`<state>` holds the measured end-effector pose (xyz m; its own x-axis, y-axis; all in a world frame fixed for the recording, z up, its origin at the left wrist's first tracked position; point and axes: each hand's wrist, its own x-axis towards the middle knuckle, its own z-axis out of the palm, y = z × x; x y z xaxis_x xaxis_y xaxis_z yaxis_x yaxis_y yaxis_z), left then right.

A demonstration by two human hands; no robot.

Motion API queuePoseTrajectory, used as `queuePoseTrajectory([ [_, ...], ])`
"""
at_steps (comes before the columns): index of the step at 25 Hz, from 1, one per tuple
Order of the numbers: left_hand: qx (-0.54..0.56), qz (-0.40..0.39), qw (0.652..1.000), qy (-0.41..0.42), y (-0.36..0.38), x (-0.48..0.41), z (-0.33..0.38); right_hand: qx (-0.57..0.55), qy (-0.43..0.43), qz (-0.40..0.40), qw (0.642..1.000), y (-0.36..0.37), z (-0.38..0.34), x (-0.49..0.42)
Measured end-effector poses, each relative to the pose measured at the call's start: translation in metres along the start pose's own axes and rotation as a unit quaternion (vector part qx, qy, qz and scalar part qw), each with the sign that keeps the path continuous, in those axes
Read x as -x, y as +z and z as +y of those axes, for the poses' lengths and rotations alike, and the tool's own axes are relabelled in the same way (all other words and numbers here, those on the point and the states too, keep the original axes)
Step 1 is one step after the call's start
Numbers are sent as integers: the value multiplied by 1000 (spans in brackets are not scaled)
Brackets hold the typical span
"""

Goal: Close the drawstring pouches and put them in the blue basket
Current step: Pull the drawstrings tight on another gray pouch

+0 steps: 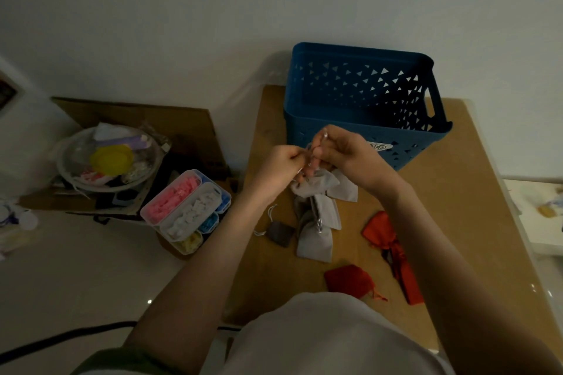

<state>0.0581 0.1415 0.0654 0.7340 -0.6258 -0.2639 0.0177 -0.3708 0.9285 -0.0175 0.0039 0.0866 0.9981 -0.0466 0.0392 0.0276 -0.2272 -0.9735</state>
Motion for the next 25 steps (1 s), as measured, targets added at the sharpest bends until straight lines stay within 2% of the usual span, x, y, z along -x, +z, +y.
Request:
queuePoseTrajectory([
  [2,-10,-25,1000,-9,4,2,5,54,-18,-24,998,0,-6,-6],
  [5,44,-97,994,-32,5,5,5,141,-16,10,990,-2,0,-13],
  [8,133,-144,980,-43,1,9,4,52,34,35,997,-2,8,-11],
  [10,121,-139,982,-37,0,11,6,-7,43,35,998,0,11,-9],
  [15,95,-99,990,-27,4,11,10,-47,55,37,997,-2,17,-2],
  [22,168,-59,980,-85,12,6,10,35,69,102,992,-2,18,-3],
  [25,147,-73,981,-105,11,9,7,21,68,150,986,0,19,-4],
])
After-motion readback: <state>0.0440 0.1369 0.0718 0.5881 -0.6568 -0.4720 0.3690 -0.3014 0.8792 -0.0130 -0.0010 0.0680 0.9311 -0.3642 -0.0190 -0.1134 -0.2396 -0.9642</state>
